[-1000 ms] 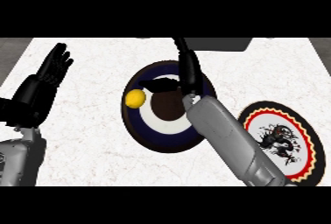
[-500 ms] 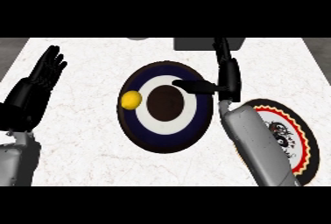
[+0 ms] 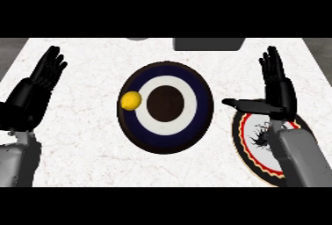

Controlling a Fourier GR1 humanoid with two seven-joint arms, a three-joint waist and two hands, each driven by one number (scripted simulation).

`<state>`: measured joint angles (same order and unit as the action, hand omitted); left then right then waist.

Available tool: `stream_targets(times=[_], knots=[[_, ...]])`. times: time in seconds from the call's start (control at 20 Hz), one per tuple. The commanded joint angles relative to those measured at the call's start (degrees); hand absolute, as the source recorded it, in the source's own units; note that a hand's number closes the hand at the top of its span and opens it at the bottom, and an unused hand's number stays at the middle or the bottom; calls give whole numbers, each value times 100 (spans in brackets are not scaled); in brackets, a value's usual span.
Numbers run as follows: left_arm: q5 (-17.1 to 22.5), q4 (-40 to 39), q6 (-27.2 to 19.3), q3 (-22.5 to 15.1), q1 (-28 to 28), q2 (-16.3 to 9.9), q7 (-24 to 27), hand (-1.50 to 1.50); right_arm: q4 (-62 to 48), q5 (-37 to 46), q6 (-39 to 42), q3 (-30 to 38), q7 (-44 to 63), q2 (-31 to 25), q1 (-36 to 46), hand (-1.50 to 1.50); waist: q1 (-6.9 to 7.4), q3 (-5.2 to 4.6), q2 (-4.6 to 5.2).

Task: Pick the lemon from the plate and place it in the plate

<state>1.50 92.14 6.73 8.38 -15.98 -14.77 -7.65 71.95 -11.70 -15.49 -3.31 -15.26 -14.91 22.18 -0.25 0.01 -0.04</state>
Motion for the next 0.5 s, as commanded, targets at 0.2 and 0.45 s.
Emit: stream_targets(times=[0.2, 0.45], knots=[[2, -76, 94, 50, -72, 4, 48, 0, -249, -291, 1200, 779, -586, -726, -610, -150, 19, 0, 7], [-448, -17, -257, -285, 17, 372, 158, 0, -77, -1, 1151, 837, -668, -544, -658, -150, 20, -1, 4]])
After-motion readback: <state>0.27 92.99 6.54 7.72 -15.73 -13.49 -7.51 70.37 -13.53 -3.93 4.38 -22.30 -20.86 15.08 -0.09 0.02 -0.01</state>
